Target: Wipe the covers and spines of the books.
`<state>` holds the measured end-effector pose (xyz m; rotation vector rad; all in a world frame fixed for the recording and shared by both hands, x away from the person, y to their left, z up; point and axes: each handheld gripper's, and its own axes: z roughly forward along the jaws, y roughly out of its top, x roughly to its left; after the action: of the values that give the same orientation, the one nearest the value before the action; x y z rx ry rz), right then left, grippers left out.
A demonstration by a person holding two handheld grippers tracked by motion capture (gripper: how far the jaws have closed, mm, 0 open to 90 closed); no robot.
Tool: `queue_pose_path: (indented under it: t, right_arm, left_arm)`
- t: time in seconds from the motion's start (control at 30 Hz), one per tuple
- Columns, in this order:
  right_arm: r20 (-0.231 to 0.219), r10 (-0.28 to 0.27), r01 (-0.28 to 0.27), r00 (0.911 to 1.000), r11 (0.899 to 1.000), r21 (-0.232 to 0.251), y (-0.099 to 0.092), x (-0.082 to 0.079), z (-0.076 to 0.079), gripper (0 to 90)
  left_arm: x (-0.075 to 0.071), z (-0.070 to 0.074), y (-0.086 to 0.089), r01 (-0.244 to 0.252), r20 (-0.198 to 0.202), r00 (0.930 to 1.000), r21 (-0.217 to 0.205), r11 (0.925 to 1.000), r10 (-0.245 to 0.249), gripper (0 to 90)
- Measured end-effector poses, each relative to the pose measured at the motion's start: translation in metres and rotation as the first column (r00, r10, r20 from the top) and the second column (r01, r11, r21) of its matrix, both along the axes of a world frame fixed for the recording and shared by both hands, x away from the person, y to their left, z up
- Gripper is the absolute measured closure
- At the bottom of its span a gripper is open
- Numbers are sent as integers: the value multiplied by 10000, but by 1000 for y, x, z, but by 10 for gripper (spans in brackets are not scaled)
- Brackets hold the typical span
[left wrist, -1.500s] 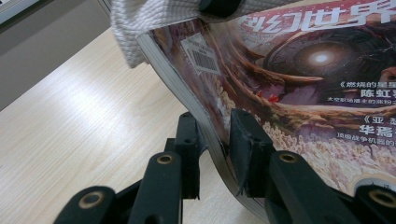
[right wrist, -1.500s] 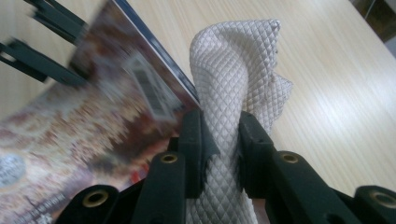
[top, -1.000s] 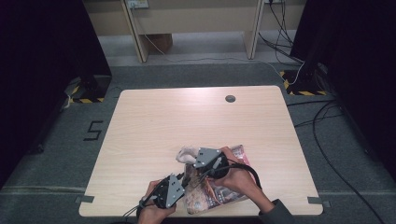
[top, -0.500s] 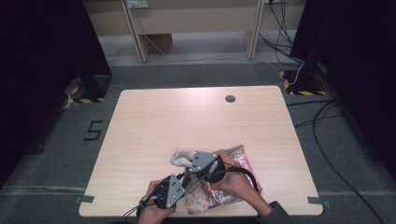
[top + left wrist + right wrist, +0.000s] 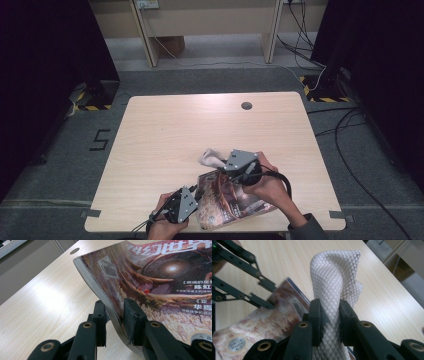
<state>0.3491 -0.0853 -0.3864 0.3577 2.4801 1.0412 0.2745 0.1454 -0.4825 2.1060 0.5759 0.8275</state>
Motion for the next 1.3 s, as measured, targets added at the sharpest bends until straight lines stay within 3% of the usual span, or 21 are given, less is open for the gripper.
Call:
queue_pose_path:
  t: [0.2, 0.33, 0.53, 0.77, 0.83, 0.97, 1.03, 1.17, 1.3]
  right_arm:
    - [-202, -1132, 1132, 9934, 9936, -14, -43, 10, -8, 755]
    - [-526, -2021, 2028, 9779, 9792, 71, -71, 17, -14, 755]
    - [-421, -2890, 2891, 9564, 9573, -48, -105, 21, -19, 754]
    - [-784, -3776, 3741, 9226, 9257, -557, -138, 23, -41, 753]
    - [-917, -4112, 4062, 9069, 9112, -692, -146, 24, -46, 753]
    - [-1101, -4459, 4374, 8883, 8944, -930, -161, 24, -54, 753]
    - [-1324, -4664, 4548, 8746, 8839, -1089, -166, 24, -62, 753]
    - [-1670, -4929, 4726, 8539, 8688, -1477, -174, 25, -78, 752]
    - [-1814, -5065, 4812, 8429, 8606, -1669, -182, 27, -86, 748]
  left_arm:
    - [0, 0, 0, 2, 2, 10000, 3, 10000, -2, 723]
    - [0, 0, 0, -2, 31, 10000, 3, 10000, 2, 723]
    - [-1, 0, -1, -11, 67, 10000, 22, 10000, 10, 723]
    - [0, 0, 0, -15, 48, 10000, 1, 10000, 15, 721]
    - [0, 0, -1, -25, 64, 10000, -1, 10000, 25, 721]
    - [0, 0, 0, -21, 56, 10000, 4, 10000, 21, 721]
    - [0, 0, -1, -36, 61, 10000, 4, 10000, 36, 720]
    - [0, 0, -1, -27, 66, 10000, 3, 10000, 27, 720]
    - [0, 0, -1, -22, 87, 10000, 27, 10000, 21, 719]
